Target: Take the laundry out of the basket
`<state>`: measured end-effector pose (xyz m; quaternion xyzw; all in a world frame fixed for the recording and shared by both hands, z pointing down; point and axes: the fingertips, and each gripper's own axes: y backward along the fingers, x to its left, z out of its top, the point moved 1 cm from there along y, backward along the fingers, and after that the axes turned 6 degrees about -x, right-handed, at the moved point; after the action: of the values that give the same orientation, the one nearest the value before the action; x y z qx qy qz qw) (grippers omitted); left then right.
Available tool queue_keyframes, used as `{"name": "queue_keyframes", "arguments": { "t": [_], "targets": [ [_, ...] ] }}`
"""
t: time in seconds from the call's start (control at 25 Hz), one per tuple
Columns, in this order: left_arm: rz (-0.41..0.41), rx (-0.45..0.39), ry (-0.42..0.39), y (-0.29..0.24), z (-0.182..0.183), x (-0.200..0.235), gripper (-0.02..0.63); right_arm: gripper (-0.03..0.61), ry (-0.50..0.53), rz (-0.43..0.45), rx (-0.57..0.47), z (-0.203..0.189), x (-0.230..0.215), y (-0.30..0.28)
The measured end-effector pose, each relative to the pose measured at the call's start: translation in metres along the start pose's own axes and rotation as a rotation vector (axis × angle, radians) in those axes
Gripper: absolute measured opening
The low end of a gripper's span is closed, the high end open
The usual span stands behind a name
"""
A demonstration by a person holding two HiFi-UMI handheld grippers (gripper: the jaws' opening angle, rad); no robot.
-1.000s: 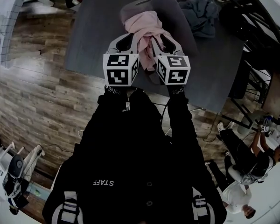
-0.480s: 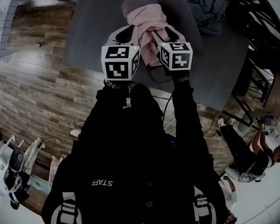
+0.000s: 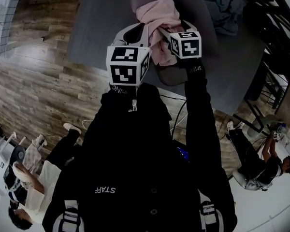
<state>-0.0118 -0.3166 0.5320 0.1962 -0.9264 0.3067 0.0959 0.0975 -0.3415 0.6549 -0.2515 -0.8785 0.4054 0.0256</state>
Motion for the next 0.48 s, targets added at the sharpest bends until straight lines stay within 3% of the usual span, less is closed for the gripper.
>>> {"name": "queue_keyframes", "arguments": {
  "t": [0.48],
  "targets": [
    [0.014, 0.016, 0.012, -0.002, -0.007, 0.008, 0.0, 0.513, 0.011, 0.051, 0.147, -0.032, -0.007, -0.043]
  ]
}}
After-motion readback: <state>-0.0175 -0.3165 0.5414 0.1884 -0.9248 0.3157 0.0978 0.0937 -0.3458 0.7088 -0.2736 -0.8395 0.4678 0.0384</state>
